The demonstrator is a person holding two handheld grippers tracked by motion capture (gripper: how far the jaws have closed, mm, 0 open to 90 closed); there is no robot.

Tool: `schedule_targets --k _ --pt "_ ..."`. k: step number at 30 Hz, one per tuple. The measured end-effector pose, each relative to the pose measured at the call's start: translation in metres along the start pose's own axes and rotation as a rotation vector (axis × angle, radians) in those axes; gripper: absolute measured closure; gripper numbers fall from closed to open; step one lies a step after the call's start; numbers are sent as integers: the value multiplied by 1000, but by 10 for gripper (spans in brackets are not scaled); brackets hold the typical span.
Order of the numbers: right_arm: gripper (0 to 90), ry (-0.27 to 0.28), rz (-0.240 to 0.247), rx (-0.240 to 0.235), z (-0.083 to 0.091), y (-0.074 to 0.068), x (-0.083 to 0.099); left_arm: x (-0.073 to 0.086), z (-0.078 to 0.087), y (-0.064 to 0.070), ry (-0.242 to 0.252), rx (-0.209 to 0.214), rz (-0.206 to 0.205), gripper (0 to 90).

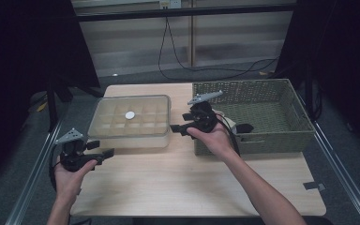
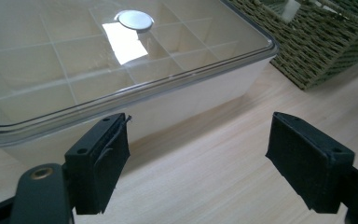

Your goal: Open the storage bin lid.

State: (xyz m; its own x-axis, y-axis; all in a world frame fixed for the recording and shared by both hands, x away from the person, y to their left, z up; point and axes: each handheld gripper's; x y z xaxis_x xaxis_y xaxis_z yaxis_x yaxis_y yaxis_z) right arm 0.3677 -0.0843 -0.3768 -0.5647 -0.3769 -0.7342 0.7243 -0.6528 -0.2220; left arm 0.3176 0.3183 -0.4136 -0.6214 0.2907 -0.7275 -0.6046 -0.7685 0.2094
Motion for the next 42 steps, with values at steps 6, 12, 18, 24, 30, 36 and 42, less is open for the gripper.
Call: schedule_targets --k 6,12,18,24,30,36,42 --pt "291 -30 4 6 -11 1 -13 -4 5 -11 -9 -28 4 203" --pt "292 -39 5 11 -19 3 -20 -8 8 -20 -9 -47 8 199" --pt "293 -69 8 17 -31 6 -28 -12 9 -31 -3 -54 29 200" --pt "293 -87 -16 12 -44 14 -39 -16 3 -43 -20 -50 53 200" --pt "292 -106 -24 18 -51 20 -48 -21 -1 -52 -46 -36 59 201" --pt "291 -136 -39 37 -62 31 -55 -29 -2 -65 -48 -41 79 200" --pt "292 -167 -49 44 -72 38 -65 -37 -2 -78 -39 -37 112 214"
Point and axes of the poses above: each handheld gripper's, and its own axes: z roughly backward along the jaws, x roughly out of its underside, y roughly to its right, and after that the axes turned 7 degrees about -y, right-handed
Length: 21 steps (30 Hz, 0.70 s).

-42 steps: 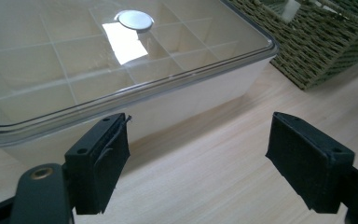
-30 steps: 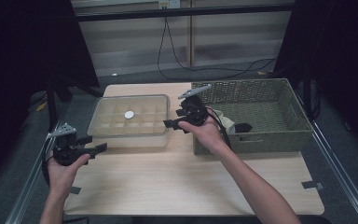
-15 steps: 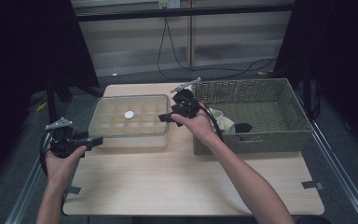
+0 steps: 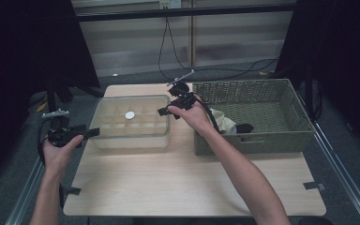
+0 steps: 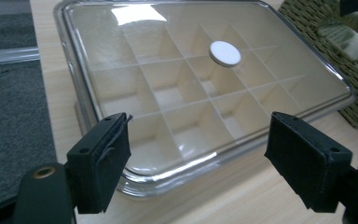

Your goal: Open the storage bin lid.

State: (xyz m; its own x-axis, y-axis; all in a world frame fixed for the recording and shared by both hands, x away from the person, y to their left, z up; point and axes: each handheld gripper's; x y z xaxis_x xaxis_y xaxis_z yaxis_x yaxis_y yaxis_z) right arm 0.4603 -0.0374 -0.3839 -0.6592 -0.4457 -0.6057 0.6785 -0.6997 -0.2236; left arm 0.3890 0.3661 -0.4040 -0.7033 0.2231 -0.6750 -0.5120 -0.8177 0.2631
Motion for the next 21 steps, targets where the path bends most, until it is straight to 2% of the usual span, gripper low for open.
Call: schedule_targets --k 2,6,7,10,15,20,21 --pt "292 -12 -8 5 -3 2 -3 -6 -3 -7 -2 -4 20 217" --pt "293 -38 -31 23 -9 9 -9 -10 -6 -15 -17 -12 31 222" --pt "293 -45 -34 25 -10 10 -10 -13 -9 -20 -36 -21 38 222" --pt "293 -60 -46 40 -14 15 -15 -16 -11 -27 -44 -17 53 220" --pt "291 -83 -78 50 -23 21 -21 -19 -19 -33 -79 -24 50 216" --pt "290 -104 -89 55 -31 21 -25 -21 -22 -36 -67 -21 50 216" --pt "290 -120 -83 89 -36 21 -27 -21 -24 -39 -73 -24 52 216"
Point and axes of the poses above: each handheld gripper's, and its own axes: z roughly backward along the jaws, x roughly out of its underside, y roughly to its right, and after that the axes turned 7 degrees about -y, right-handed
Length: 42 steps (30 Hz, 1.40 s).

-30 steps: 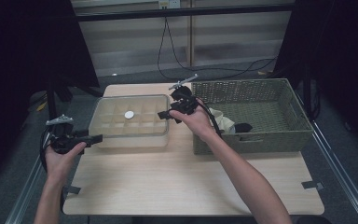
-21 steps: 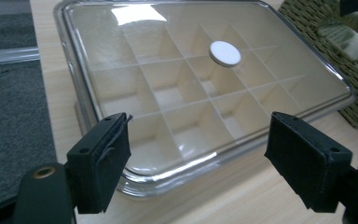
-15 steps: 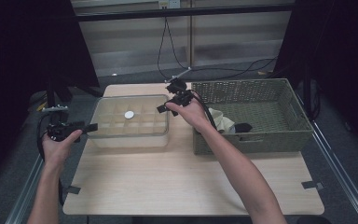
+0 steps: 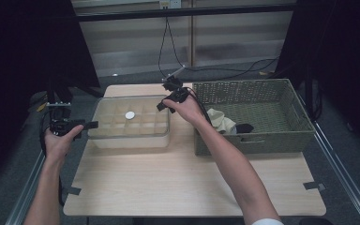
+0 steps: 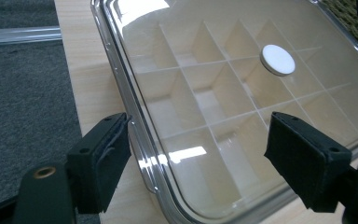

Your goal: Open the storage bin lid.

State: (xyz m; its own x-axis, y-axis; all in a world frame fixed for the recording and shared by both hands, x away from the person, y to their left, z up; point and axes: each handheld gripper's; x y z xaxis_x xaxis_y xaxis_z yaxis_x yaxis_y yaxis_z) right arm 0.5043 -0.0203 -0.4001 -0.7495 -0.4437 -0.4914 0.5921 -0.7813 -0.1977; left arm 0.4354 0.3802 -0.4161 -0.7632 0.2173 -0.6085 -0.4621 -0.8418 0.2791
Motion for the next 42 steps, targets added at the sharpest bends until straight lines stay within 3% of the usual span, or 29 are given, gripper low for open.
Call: schedule_targets --k 2,6,11,17,25,30,37,40,42 --pt "286 -13 -14 -14 -4 1 -2 -1 -2 -1 2 -4 2 215" --pt "276 -36 -30 4 -11 3 -5 -3 -5 -5 11 -10 29 207" --pt "245 -53 -50 11 -19 7 -6 -6 -10 -13 -15 -16 59 207" --pt "216 -74 -79 4 -24 8 -8 -8 -13 -15 -20 -14 71 192" --pt "211 -92 -97 31 -32 2 -8 -16 -17 -15 -49 -15 62 191" --pt "212 -79 -142 8 -36 5 -8 -19 -21 -15 -75 -11 56 192" --pt "202 -41 -177 13 -39 5 -8 -21 -27 -17 -91 15 56 233" --pt "204 -35 -170 14 -39 7 -8 -23 -31 -16 -103 26 60 238" --pt "204 -27 -173 15 -40 7 -8 -25 -34 -15 -104 10 57 248"
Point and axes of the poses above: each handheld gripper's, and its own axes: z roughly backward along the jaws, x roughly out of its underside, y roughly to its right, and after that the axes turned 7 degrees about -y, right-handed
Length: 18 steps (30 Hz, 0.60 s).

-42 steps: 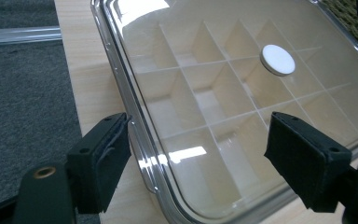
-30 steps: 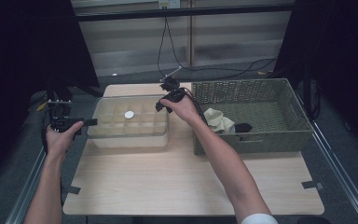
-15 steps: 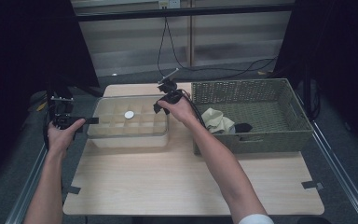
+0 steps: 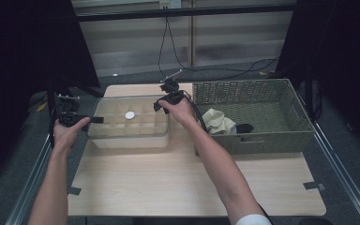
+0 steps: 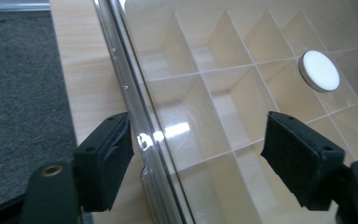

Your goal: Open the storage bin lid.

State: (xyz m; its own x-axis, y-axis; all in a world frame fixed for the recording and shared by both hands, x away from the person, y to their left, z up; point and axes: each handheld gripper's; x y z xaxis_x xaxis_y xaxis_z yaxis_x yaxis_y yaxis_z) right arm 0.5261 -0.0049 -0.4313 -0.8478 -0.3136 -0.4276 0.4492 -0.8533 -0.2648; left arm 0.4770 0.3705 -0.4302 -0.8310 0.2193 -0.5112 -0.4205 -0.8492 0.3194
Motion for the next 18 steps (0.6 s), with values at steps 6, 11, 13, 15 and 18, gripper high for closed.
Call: schedule_targets --k 6,11,13,15,18 --pt "205 10 -5 3 -1 1 0 -3 -8 -1 -23 10 -1 244" --pt "211 12 -23 -2 -1 1 0 -4 -8 -1 -29 16 3 269" --pt "213 9 -20 -1 0 1 0 -4 -8 -1 -23 20 11 283" --pt "219 10 -21 -1 0 1 1 -4 -8 -2 -20 16 7 289" --pt "239 3 -28 4 2 1 0 -4 -6 -3 5 7 19 337"
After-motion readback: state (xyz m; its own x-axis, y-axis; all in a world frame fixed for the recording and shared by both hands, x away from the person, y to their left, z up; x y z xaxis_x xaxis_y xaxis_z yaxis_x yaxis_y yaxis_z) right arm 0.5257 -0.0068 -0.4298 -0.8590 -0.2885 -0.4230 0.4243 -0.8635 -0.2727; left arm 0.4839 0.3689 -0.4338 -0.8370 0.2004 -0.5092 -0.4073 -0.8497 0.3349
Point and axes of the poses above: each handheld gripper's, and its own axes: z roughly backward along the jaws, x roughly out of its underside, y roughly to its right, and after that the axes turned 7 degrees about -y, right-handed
